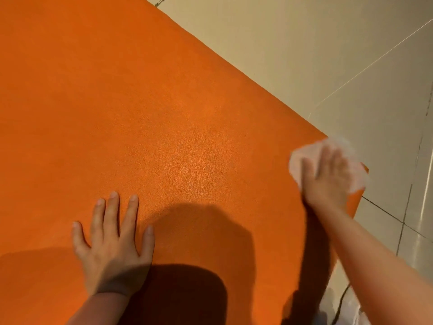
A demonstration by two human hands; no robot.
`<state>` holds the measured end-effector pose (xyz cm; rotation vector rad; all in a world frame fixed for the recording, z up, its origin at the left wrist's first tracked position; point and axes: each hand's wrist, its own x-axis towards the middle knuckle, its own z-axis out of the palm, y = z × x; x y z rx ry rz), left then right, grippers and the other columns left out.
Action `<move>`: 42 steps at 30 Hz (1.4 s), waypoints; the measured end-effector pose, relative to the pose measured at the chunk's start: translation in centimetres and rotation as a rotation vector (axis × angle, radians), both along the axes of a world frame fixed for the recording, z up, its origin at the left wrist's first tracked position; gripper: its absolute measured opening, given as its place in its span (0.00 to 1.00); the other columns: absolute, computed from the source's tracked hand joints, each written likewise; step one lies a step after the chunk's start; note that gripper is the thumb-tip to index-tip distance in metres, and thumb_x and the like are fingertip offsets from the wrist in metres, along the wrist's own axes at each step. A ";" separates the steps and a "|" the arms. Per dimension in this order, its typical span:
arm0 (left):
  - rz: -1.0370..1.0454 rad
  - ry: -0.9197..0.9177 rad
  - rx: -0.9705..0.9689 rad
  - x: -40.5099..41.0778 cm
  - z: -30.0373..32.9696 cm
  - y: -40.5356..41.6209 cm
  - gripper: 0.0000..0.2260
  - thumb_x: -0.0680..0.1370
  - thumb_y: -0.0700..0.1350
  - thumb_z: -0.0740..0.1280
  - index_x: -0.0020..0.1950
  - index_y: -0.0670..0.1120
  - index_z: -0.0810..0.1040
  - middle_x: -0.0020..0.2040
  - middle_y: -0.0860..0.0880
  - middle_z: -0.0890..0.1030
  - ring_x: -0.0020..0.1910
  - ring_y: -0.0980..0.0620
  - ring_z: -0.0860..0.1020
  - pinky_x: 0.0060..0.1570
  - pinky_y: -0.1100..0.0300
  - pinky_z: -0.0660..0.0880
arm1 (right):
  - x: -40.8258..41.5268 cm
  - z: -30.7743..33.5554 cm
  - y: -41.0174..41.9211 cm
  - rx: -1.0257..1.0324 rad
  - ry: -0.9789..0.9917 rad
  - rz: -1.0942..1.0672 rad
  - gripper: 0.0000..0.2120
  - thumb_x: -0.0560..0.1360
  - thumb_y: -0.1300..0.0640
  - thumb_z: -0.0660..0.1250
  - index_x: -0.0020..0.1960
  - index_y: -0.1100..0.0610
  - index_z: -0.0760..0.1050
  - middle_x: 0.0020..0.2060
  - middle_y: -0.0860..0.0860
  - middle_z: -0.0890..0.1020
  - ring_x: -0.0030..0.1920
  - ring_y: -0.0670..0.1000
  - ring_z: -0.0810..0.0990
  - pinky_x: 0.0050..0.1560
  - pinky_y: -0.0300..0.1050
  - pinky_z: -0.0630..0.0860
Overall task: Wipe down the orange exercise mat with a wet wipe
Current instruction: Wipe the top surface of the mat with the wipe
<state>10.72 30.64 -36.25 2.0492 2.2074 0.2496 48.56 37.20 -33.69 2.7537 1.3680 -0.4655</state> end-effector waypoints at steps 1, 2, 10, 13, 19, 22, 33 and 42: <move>-0.001 0.007 0.008 0.0 0.0 0.0 0.28 0.76 0.58 0.55 0.73 0.46 0.71 0.75 0.40 0.67 0.75 0.40 0.63 0.70 0.34 0.52 | 1.0 0.0 -0.8 -0.014 -0.035 -0.062 0.33 0.81 0.36 0.43 0.81 0.51 0.42 0.80 0.54 0.43 0.79 0.54 0.41 0.78 0.55 0.39; -0.006 0.018 0.016 0.1 -0.1 -0.1 0.28 0.77 0.57 0.55 0.73 0.46 0.72 0.75 0.39 0.68 0.75 0.39 0.64 0.70 0.34 0.52 | 1.9 0.1 -1.8 -0.009 -0.036 -0.137 0.33 0.81 0.37 0.43 0.81 0.51 0.42 0.80 0.54 0.43 0.79 0.55 0.41 0.77 0.54 0.39; -0.019 0.033 -0.012 0.0 0.4 -0.2 0.29 0.78 0.58 0.53 0.75 0.46 0.70 0.75 0.40 0.66 0.75 0.39 0.62 0.70 0.33 0.51 | -11.7 -2.1 -3.4 0.095 -0.011 -0.032 0.33 0.80 0.42 0.43 0.79 0.59 0.53 0.78 0.62 0.54 0.77 0.64 0.53 0.75 0.58 0.48; -0.022 0.037 -0.053 0.0 0.4 -0.1 0.31 0.80 0.63 0.47 0.75 0.47 0.69 0.76 0.40 0.66 0.76 0.39 0.61 0.70 0.33 0.52 | -18.4 -2.1 -3.5 0.171 0.051 0.330 0.30 0.80 0.42 0.48 0.77 0.57 0.62 0.76 0.61 0.61 0.76 0.64 0.58 0.73 0.59 0.50; -0.008 0.059 -0.063 0.0 0.2 0.0 0.29 0.76 0.59 0.54 0.74 0.48 0.68 0.75 0.41 0.67 0.75 0.41 0.61 0.69 0.33 0.53 | -18.2 -1.6 2.7 0.050 0.149 0.747 0.33 0.78 0.32 0.42 0.80 0.44 0.43 0.79 0.48 0.40 0.79 0.52 0.36 0.75 0.53 0.32; -0.016 0.060 -0.059 -0.1 0.4 0.1 0.28 0.76 0.58 0.54 0.75 0.49 0.66 0.75 0.40 0.67 0.75 0.40 0.62 0.69 0.32 0.54 | -12.2 -1.6 7.6 0.026 -0.019 0.504 0.37 0.77 0.31 0.38 0.80 0.48 0.42 0.79 0.53 0.42 0.79 0.56 0.41 0.75 0.54 0.37; -0.052 0.041 -0.099 -0.5 0.5 0.2 0.26 0.79 0.61 0.50 0.74 0.50 0.65 0.74 0.42 0.68 0.73 0.41 0.64 0.69 0.34 0.54 | -27.4 -1.5 9.0 0.053 0.135 0.813 0.31 0.82 0.38 0.42 0.80 0.49 0.38 0.78 0.52 0.35 0.77 0.57 0.31 0.73 0.58 0.28; -0.091 0.104 0.019 -0.5 0.2 -0.5 0.25 0.81 0.59 0.51 0.75 0.50 0.66 0.76 0.44 0.65 0.74 0.44 0.64 0.70 0.33 0.58 | -19.7 -0.7 17.2 -0.025 0.073 0.842 0.33 0.80 0.33 0.43 0.79 0.43 0.39 0.79 0.48 0.37 0.78 0.51 0.35 0.75 0.54 0.34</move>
